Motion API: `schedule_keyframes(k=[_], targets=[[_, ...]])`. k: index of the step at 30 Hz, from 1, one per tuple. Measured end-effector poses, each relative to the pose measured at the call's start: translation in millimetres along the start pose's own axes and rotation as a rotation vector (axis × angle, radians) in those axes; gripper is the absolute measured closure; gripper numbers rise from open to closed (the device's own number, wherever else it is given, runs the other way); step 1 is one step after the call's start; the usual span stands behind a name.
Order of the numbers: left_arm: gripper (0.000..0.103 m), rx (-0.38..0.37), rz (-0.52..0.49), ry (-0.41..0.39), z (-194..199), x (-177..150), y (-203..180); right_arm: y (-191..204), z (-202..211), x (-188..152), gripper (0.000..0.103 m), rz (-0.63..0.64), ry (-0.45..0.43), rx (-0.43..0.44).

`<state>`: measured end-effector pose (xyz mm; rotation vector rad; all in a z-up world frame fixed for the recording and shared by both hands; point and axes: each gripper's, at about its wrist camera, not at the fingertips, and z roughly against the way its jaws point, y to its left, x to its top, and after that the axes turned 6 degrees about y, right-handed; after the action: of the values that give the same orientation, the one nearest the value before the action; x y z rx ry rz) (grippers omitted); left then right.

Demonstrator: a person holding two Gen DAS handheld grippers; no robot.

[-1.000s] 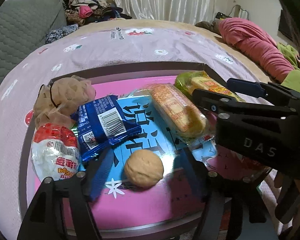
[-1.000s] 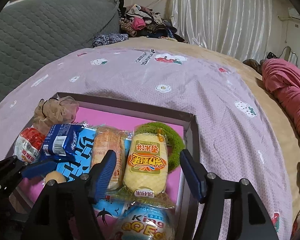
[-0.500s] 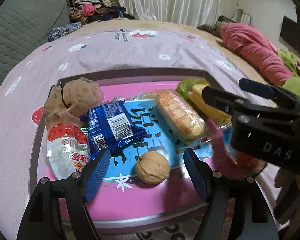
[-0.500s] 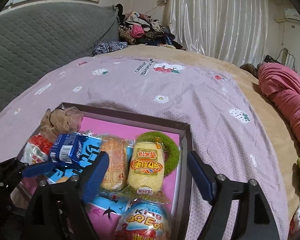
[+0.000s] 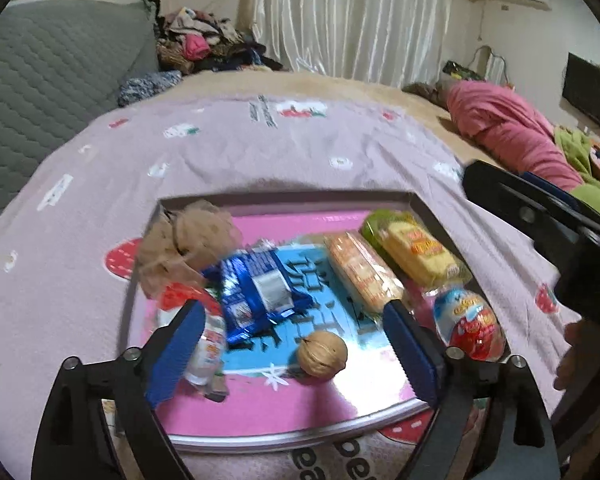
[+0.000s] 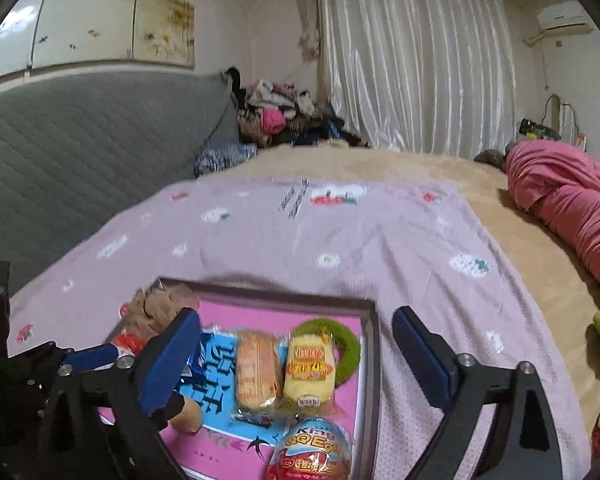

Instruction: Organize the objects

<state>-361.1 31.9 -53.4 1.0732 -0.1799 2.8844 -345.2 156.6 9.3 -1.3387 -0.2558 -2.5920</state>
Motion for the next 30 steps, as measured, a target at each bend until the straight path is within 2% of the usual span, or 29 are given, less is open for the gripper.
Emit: schedule_keyframes(k=[2,6,12,16,22,26,30], targets=[[0.000,0.022,0.003,-0.021,7.4,2.4,3.4,3.1,10.5,1.8,0.003,0.007,-0.039,-0.017],[0.001,0.001,0.030,-0.047,19.2,6.2,12.4,6.5,30.4,4.7,0.001,0.005,-0.100,-0.027],[0.001,-0.019,0.064,-0.073,34.7,8.9,26.2,13.2,44.6,4.4,0.001,0.001,-0.121,-0.022],[0.001,-0.030,0.078,-0.072,46.5,12.9,37.6,20.6,57.4,4.0,0.001,0.016,-0.148,-0.073],[0.001,0.005,0.131,-0.106,67.0,15.0,57.1,36.4,65.5,5.2,0.001,0.027,-0.108,-0.056],[0.001,0.061,0.132,-0.118,81.8,14.9,60.6,44.0,74.9,-0.1,0.001,0.027,-0.076,-0.046],[0.001,0.075,0.134,-0.126,99.8,8.8,59.6,53.4,87.6,-3.0,0.001,0.060,-0.035,-0.060]])
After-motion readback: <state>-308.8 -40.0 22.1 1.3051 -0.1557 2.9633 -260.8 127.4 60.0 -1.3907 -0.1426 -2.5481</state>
